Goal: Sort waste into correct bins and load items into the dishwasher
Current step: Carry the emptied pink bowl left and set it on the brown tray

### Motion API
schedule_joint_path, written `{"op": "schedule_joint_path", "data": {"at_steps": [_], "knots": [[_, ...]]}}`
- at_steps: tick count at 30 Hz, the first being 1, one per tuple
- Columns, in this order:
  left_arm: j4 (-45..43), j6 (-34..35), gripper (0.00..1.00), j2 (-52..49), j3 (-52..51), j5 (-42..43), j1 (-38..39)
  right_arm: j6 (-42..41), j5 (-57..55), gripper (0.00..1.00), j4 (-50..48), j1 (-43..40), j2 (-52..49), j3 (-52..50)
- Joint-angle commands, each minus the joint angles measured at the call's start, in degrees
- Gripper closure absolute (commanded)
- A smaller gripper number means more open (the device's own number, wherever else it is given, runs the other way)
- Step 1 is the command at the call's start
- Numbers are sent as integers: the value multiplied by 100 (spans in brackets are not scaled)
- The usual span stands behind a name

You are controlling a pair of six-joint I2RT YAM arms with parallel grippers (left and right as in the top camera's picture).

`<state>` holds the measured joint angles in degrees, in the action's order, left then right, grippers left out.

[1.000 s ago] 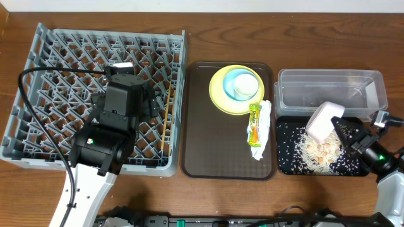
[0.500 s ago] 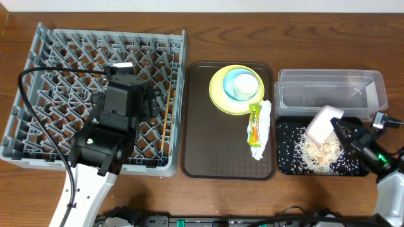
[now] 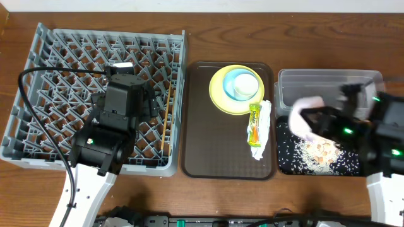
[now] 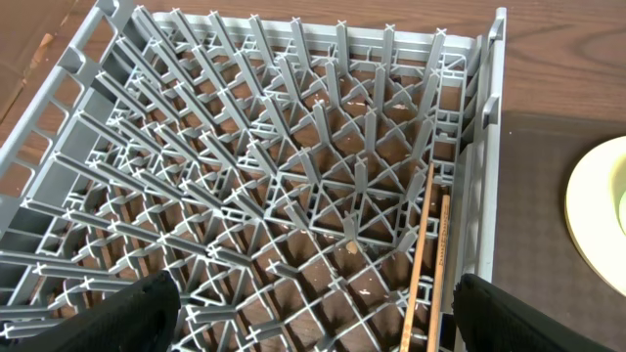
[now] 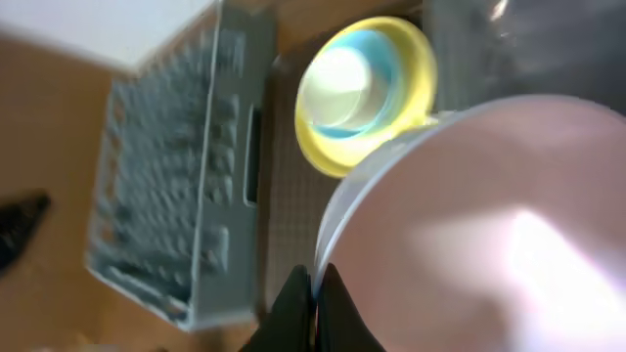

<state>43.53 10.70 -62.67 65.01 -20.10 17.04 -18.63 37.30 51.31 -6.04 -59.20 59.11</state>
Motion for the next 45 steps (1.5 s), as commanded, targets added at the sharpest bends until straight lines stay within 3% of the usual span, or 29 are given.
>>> {"op": "schedule_joint_path", "data": {"at_steps": [1,9,16,25,27,30,33,42,45], "knots": [[17,72,8,-20,107,-118,-4,-105,-1554,99,31,1449,-219,271],[17,72,8,-20,107,-118,-4,-511,-3176,99,-289,4334,-1480,269],[17,72,8,-20,107,-118,-4,-439,-3504,99,-1161,5340,-2935,269],[17,72,8,-20,107,-118,-4,-442,-3495,96,-1858,5519,-3639,269],[17,72,7,-20,107,-118,-4,-389,-3493,75,-1902,5508,-3624,275],[17,72,7,-20,107,-118,-4,-227,-3491,51,-1823,5469,-3473,407],[17,72,8,-20,107,-118,-4,-142,-3517,39,-1609,5370,-3276,619],[17,72,8,-17,107,-118,-4,-769,-4767,37,-229,4640,-2940,863],[17,72,8,-17,107,-118,-4,-1027,-4784,41,-48,4284,-2962,752]]}}
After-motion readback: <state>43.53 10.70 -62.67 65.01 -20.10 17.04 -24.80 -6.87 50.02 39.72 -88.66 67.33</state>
